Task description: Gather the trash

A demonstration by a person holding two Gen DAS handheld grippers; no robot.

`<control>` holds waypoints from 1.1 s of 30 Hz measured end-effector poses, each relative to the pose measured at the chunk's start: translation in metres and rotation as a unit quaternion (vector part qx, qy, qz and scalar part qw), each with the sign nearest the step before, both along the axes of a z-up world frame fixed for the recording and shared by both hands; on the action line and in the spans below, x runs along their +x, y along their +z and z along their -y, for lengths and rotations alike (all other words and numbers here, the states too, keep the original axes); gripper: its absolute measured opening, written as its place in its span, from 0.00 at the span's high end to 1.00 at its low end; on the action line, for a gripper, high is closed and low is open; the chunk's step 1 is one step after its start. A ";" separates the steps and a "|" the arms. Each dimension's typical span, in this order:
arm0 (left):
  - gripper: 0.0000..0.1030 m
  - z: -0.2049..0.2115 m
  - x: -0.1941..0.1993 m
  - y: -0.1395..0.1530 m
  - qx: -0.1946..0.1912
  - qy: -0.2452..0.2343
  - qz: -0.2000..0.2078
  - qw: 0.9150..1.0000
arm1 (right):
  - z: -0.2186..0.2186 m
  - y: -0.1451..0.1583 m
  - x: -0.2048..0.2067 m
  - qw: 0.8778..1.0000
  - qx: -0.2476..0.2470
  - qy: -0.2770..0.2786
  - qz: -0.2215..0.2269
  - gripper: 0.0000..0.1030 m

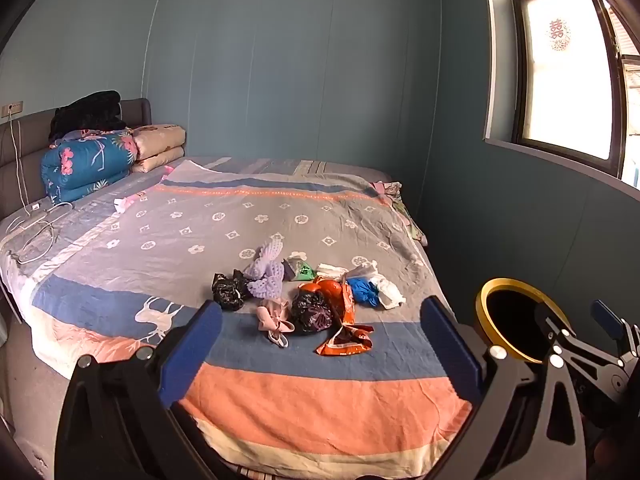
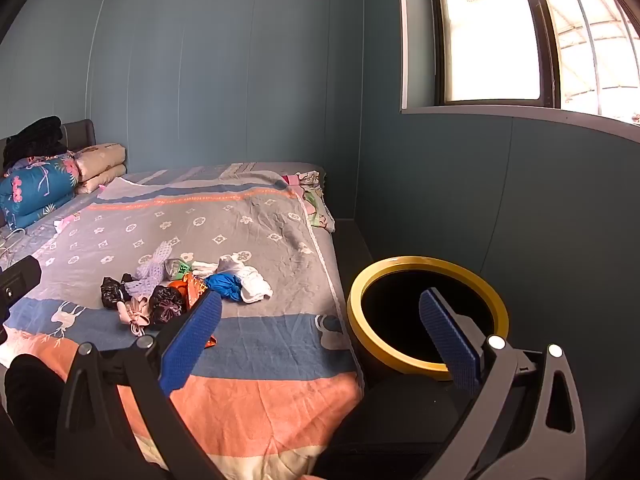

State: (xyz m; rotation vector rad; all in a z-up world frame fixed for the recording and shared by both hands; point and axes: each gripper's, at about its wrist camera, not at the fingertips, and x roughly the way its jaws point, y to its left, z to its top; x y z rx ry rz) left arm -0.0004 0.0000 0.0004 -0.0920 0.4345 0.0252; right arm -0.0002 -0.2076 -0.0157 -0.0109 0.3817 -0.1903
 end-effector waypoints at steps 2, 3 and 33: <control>0.07 0.000 0.000 0.000 -0.001 0.000 0.002 1.000 | 0.000 0.000 0.000 1.000 0.001 0.000 0.000 0.07; 0.07 0.001 0.000 0.000 -0.001 0.001 0.003 1.000 | 0.000 0.000 0.000 1.000 0.001 0.000 -0.001 0.07; 0.07 -0.006 -0.003 -0.004 -0.012 0.000 -0.004 1.000 | 0.000 -0.004 -0.001 1.000 0.002 -0.004 -0.003 0.07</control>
